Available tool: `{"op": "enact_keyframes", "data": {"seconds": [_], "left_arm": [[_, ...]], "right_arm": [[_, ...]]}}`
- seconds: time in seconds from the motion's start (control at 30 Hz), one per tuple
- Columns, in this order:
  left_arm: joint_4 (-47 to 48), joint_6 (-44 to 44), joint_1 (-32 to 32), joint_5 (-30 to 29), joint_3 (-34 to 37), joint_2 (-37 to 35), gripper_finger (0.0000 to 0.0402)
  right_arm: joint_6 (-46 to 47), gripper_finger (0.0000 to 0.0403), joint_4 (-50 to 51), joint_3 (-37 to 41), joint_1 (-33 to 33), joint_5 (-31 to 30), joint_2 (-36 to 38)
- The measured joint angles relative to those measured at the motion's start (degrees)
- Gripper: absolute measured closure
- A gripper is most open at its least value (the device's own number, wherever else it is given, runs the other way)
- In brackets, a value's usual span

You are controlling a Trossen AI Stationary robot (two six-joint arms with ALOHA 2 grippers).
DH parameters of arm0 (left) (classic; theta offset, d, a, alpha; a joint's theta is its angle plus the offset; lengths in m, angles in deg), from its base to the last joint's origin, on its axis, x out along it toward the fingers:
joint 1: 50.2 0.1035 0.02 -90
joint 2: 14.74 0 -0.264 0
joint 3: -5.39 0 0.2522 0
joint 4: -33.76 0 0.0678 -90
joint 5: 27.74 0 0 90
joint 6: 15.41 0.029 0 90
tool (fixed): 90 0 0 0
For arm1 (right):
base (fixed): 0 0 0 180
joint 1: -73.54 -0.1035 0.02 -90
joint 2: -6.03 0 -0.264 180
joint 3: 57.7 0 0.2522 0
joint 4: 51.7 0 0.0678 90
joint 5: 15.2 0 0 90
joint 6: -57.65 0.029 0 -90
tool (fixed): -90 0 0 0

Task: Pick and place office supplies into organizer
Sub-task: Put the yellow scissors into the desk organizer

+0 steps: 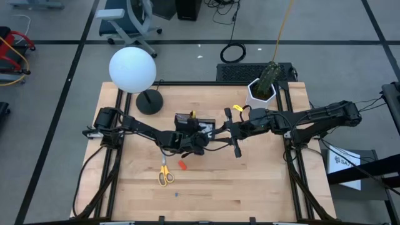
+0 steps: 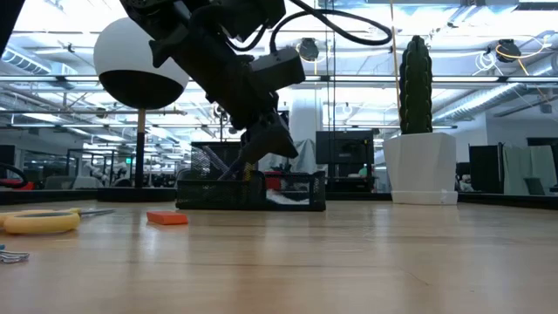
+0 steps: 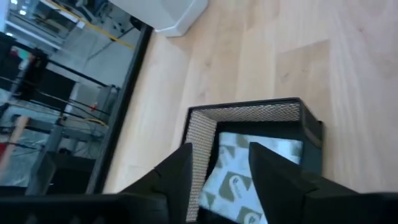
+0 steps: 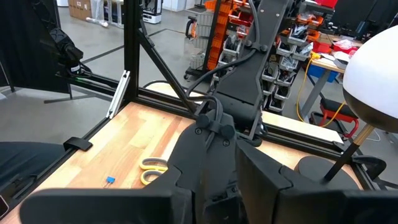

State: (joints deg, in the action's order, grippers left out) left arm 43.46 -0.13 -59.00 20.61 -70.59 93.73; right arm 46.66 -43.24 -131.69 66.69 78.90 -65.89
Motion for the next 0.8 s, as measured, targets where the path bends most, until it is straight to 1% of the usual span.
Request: {"op": "enact_keyframes", "data": {"seconds": [0.23, 0.33, 0.4, 0.53, 0.57, 0.73, 0.8], "left_arm": [[-0.7, 1.9, -2.0, -4.9, 0.0, -0.8, 0.0196], [0.1, 2.6, -3.3, -5.8, 0.0, -1.8, 0.0191], [0.0, 3.2, -4.3, -7.6, 0.0, -2.4, 0.019], [3.6, 4.7, -6.1, -10.0, -0.1, -3.6, 0.019], [5.7, 4.5, -6.6, -10.4, -0.1, -4.1, 0.019], [14.4, -1.0, -8.7, -10.5, 0.0, -6.3, 0.019], [16.0, -3.0, -9.2, -10.9, 0.1, -6.7, 0.019]], "right_arm": [[0.0, 0.0328, 0.0, 0.0, 0.0, 0.0, 0.0], [0.0, 0.0328, 0.0, 0.0, 0.0, 0.0, 0.0], [-0.1, 0.0328, 0.0, 0.0, 0.0, 0.0, 0.0], [-0.2, 0.0328, 0.0, 0.0, 0.0, 0.0, 0.0], [-0.2, 0.0328, 0.0, 0.0, 0.0, 0.0, 0.0], [-0.2, 0.0328, 0.0, 0.0, 0.0, 0.1, 0.0], [-0.2, 0.0328, -0.1, 0.0, 0.0, 0.1, 0.0]]}}
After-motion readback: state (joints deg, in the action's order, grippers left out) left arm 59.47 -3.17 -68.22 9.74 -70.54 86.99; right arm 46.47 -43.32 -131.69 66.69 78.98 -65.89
